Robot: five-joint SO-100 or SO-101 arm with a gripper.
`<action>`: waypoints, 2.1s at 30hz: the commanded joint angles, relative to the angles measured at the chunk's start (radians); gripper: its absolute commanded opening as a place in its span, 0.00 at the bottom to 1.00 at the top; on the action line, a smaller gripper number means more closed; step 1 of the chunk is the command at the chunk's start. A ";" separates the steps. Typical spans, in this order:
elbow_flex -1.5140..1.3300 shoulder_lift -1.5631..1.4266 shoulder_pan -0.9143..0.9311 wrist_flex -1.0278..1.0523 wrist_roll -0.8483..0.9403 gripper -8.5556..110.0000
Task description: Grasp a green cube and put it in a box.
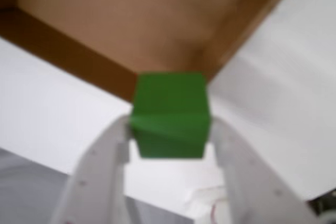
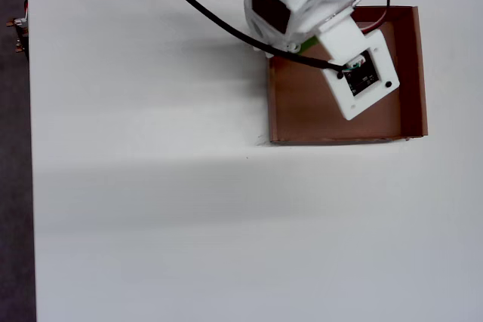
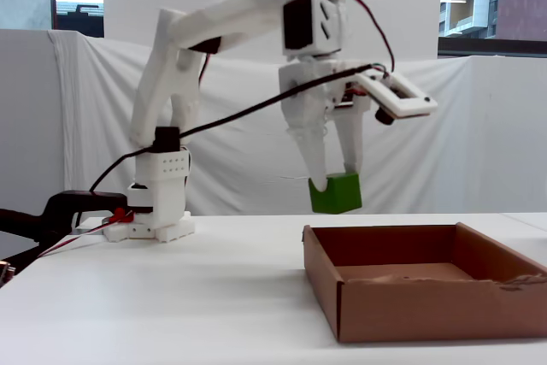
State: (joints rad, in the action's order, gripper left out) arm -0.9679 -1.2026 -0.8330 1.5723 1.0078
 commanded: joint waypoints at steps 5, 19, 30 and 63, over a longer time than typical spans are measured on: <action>0.072 0.057 0.005 -0.018 0.005 0.18; 0.172 0.222 0.012 -0.066 0.000 0.18; 0.192 0.229 0.011 -0.060 0.005 0.18; 0.354 0.284 0.023 -0.043 -0.002 0.18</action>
State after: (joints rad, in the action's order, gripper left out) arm -0.6842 -0.9127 -0.8176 1.5294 1.0078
